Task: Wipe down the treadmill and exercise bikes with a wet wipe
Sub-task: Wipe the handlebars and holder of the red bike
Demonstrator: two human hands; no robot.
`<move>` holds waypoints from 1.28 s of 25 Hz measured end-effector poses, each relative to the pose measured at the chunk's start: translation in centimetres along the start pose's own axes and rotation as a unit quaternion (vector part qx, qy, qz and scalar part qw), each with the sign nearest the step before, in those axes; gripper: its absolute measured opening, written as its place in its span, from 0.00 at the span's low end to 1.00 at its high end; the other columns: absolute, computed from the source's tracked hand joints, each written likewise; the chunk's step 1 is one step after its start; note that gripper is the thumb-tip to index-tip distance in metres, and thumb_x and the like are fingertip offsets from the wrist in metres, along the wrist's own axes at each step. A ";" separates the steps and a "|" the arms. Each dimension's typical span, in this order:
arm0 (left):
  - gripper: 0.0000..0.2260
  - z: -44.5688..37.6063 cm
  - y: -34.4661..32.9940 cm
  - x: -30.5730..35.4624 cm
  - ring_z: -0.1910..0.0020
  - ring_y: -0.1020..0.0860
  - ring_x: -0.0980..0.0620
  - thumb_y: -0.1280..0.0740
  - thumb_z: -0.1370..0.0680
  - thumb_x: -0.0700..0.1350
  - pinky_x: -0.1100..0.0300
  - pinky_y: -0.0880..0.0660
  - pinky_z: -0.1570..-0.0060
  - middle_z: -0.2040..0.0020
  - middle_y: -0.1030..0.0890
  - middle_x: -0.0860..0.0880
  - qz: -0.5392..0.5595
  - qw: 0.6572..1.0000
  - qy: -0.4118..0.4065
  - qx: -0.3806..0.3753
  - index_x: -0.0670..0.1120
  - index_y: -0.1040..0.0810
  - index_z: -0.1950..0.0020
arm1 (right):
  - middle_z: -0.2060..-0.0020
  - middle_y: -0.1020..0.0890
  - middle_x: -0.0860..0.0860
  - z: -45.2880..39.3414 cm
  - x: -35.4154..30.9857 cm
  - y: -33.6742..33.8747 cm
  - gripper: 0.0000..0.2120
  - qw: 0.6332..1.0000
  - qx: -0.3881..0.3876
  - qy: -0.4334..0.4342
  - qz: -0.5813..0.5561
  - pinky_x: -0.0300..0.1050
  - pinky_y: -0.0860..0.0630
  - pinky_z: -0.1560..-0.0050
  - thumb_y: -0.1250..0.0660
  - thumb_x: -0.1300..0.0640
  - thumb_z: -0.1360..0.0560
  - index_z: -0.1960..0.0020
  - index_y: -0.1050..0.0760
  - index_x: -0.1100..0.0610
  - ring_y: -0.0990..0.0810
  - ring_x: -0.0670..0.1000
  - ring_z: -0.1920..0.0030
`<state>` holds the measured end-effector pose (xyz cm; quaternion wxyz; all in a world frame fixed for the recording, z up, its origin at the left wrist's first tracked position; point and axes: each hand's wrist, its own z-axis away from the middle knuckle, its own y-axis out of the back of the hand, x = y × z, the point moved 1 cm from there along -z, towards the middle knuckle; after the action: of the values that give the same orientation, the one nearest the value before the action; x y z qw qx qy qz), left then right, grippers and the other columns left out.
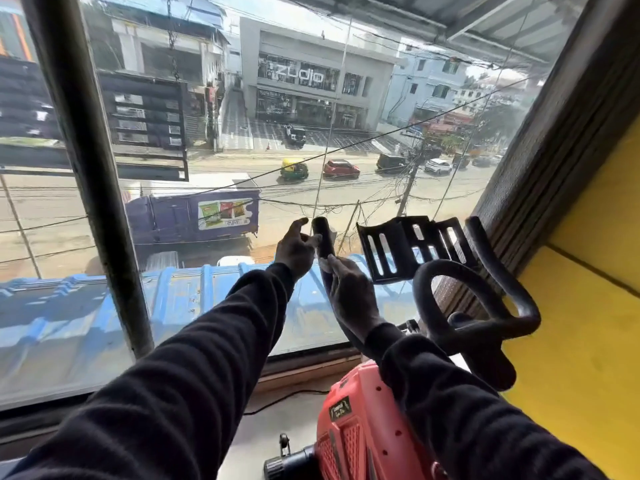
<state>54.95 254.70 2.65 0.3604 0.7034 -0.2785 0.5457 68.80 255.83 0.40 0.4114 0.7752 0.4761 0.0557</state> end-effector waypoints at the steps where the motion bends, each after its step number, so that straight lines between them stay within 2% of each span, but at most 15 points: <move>1: 0.27 -0.4 0.0 0.3 0.47 0.20 0.39 0.31 0.22 0.46 0.45 0.24 0.42 0.48 0.19 0.44 -0.014 1.000 -0.010 -0.015 0.50 0.35 0.24 | 0.52 0.18 0.60 -0.1 0.1 -0.2 0.10 1.000 -0.006 -0.028 -0.013 0.53 0.20 0.56 0.36 0.60 0.21 0.42 0.21 0.61 0.18 0.62 0.55; 4: 0.33 -0.3 -1.0 0.8 0.35 0.25 0.42 0.32 0.21 0.43 0.48 0.29 0.34 0.31 0.25 0.43 -0.098 0.991 -0.052 -0.070 0.51 0.43 0.20 | 0.51 0.18 0.62 -1.6 -0.6 0.5 0.14 0.991 -0.014 -0.123 -0.049 0.54 0.23 0.50 0.41 0.57 0.19 0.40 0.22 0.61 0.19 0.62 0.52; 8: 0.28 -1.5 -0.7 0.0 0.34 0.29 0.40 0.34 0.21 0.46 0.49 0.31 0.35 0.30 0.29 0.41 -0.179 0.975 -0.114 -0.066 0.50 0.39 0.23 | 0.51 0.16 0.60 1.7 0.2 2.3 0.14 0.982 -0.100 -0.161 -0.004 0.48 0.28 0.50 0.41 0.56 0.19 0.43 0.20 0.57 0.20 0.61 0.49; 10: 0.21 -2.6 -1.0 -0.2 0.33 0.34 0.40 0.34 0.22 0.49 0.48 0.33 0.35 0.31 0.33 0.42 -0.309 0.929 -0.200 -0.043 0.49 0.30 0.29 | 0.49 0.16 0.58 1.8 0.7 2.6 0.13 0.971 -0.133 -0.199 0.009 0.47 0.28 0.47 0.40 0.57 0.21 0.42 0.19 0.55 0.20 0.60 0.46; 13: 0.12 -3.7 -1.6 0.4 0.28 0.38 0.39 0.39 0.19 0.48 0.45 0.40 0.29 0.29 0.31 0.44 -0.392 0.862 -0.294 -0.130 0.46 0.21 0.41 | 0.46 0.17 0.59 -0.9 -0.8 1.6 0.17 0.976 -0.043 -0.212 -0.014 0.46 0.29 0.43 0.41 0.62 0.22 0.37 0.22 0.56 0.20 0.59 0.44; 14: 0.12 -4.2 -1.5 0.6 0.28 0.36 0.39 0.41 0.18 0.48 0.45 0.41 0.28 0.33 0.27 0.44 -0.421 0.833 -0.314 -0.171 0.47 0.20 0.42 | 0.48 0.17 0.60 -1.1 -1.5 1.0 0.18 0.978 -0.016 -0.209 -0.008 0.47 0.28 0.45 0.43 0.62 0.23 0.38 0.22 0.57 0.20 0.60 0.46; 16: 0.11 -4.7 -1.0 1.1 0.32 0.32 0.39 0.41 0.19 0.51 0.43 0.43 0.29 0.43 0.22 0.48 -0.488 0.749 -0.416 -0.169 0.50 0.20 0.47 | 0.50 0.16 0.59 0.1 -1.9 1.1 0.16 0.979 -0.005 -0.203 0.025 0.48 0.27 0.47 0.43 0.60 0.23 0.41 0.20 0.57 0.19 0.60 0.48; 17: 0.12 -5.2 -0.9 1.1 0.34 0.31 0.40 0.41 0.19 0.51 0.44 0.44 0.30 0.46 0.22 0.49 -0.502 0.725 -0.443 -0.165 0.50 0.19 0.49 | 0.50 0.16 0.57 1.3 -1.8 1.4 0.15 0.978 -0.015 -0.203 0.053 0.47 0.27 0.47 0.41 0.59 0.22 0.42 0.19 0.56 0.19 0.59 0.48; 20: 0.18 -5.8 -1.5 1.4 0.37 0.30 0.43 0.45 0.17 0.54 0.45 0.47 0.30 0.48 0.19 0.51 -0.498 0.725 -0.440 -0.181 0.49 0.17 0.50 | 0.51 0.16 0.59 2.3 -1.5 2.1 0.12 0.954 -0.045 -0.272 0.119 0.50 0.26 0.47 0.38 0.57 0.21 0.44 0.18 0.56 0.18 0.61 0.48; 23: 0.25 -5.8 -2.3 1.7 0.41 0.25 0.44 0.51 0.17 0.57 0.45 0.42 0.32 0.50 0.16 0.49 -0.548 0.663 -0.462 -0.215 0.46 0.17 0.48 | 0.52 0.16 0.61 -0.2 -3.1 0.0 0.13 0.944 -0.007 -0.297 0.141 0.51 0.25 0.50 0.40 0.58 0.20 0.43 0.19 0.58 0.19 0.63 0.50; 25: 0.23 -5.5 -1.9 2.3 0.46 0.24 0.44 0.50 0.17 0.56 0.47 0.38 0.37 0.52 0.16 0.48 -0.563 0.631 -0.487 -0.217 0.46 0.18 0.49 | 0.47 0.18 0.61 1.2 -4.9 -1.5 0.16 0.959 0.028 -0.224 0.172 0.50 0.23 0.46 0.42 0.63 0.22 0.38 0.22 0.61 0.18 0.61 0.48; 26: 0.21 -5.4 -1.6 2.5 0.48 0.23 0.45 0.48 0.17 0.55 0.49 0.37 0.39 0.53 0.16 0.47 -0.561 0.629 -0.492 -0.217 0.46 0.19 0.52 | 0.41 0.20 0.62 3.0 -5.0 -1.7 0.18 0.966 0.025 -0.171 0.192 0.48 0.25 0.40 0.43 0.64 0.23 0.35 0.25 0.63 0.20 0.60 0.43; 28: 0.21 -5.0 -1.3 2.6 0.50 0.24 0.47 0.48 0.17 0.54 0.51 0.37 0.39 0.57 0.17 0.48 -0.554 0.647 -0.479 -0.215 0.47 0.21 0.58 | 0.31 0.28 0.61 6.7 -4.5 -1.0 0.24 0.965 -0.026 -0.082 0.248 0.43 0.37 0.29 0.46 0.64 0.25 0.30 0.30 0.63 0.27 0.59 0.32; 30: 0.21 -4.8 -1.4 2.7 0.50 0.24 0.47 0.47 0.16 0.53 0.52 0.37 0.39 0.59 0.19 0.49 -0.544 0.665 -0.472 -0.201 0.46 0.20 0.59 | 0.28 0.31 0.60 6.4 -4.0 -0.3 0.26 0.958 -0.062 -0.087 0.266 0.41 0.43 0.28 0.45 0.66 0.26 0.28 0.32 0.63 0.30 0.59 0.30; 32: 0.22 -4.9 -1.6 2.7 0.52 0.25 0.48 0.48 0.17 0.54 0.51 0.38 0.39 0.62 0.21 0.50 -0.539 0.678 -0.454 -0.210 0.47 0.21 0.61 | 0.28 0.32 0.62 4.8 -4.5 -1.1 0.28 0.949 -0.075 -0.128 0.277 0.45 0.40 0.30 0.44 0.67 0.28 0.28 0.33 0.65 0.30 0.61 0.30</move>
<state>54.11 259.67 5.62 0.5594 0.7989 -0.0882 -0.2023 67.94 249.66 -2.12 0.4939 0.8443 0.1805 0.1034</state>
